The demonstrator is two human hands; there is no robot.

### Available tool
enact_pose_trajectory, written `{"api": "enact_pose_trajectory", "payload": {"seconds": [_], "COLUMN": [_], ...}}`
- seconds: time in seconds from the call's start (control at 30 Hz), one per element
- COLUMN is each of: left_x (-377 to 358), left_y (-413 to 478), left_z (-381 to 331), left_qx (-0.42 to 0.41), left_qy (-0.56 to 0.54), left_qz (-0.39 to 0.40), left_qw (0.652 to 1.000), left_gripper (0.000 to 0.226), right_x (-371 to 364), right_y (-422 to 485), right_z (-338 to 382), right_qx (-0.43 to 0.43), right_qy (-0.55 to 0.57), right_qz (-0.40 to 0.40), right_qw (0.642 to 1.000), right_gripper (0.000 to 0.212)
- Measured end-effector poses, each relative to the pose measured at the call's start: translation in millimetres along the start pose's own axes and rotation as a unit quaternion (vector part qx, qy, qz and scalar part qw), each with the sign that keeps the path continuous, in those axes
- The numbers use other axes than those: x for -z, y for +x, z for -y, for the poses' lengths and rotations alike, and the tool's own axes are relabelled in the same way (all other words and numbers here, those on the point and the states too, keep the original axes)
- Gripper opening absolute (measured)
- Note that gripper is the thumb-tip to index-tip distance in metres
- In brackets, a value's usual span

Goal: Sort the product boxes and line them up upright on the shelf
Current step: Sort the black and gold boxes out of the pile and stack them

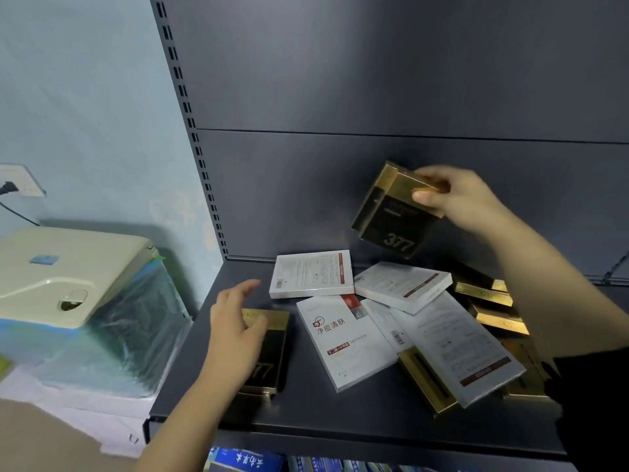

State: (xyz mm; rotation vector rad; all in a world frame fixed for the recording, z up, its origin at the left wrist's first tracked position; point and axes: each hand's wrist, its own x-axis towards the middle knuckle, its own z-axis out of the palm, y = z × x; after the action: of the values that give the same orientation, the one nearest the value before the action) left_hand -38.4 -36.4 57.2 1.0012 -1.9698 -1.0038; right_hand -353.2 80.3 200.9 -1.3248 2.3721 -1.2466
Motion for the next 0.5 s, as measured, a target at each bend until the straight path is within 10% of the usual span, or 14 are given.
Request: {"api": "enact_pose_trajectory", "payload": {"seconds": [0.27,0.5], "left_x": [-21,-26], "left_y": [17,-1], "left_z": [-69,-51], "left_qx": [0.021,0.074], "left_qy": [-0.248,-0.266], "left_qz": [0.184,0.099], "left_qw": [0.951,0.956], "left_gripper": [0.047,0.015], "right_x": [-63,-120], "right_y": [-53,-94], "right_z": [43,33], "right_qx": [-0.024,-0.196], "right_qy": [0.237,0.487], "right_qz": [0.096,0.058], "right_qw": [0.967,0.849], "right_gripper": [0.010,0.028]}}
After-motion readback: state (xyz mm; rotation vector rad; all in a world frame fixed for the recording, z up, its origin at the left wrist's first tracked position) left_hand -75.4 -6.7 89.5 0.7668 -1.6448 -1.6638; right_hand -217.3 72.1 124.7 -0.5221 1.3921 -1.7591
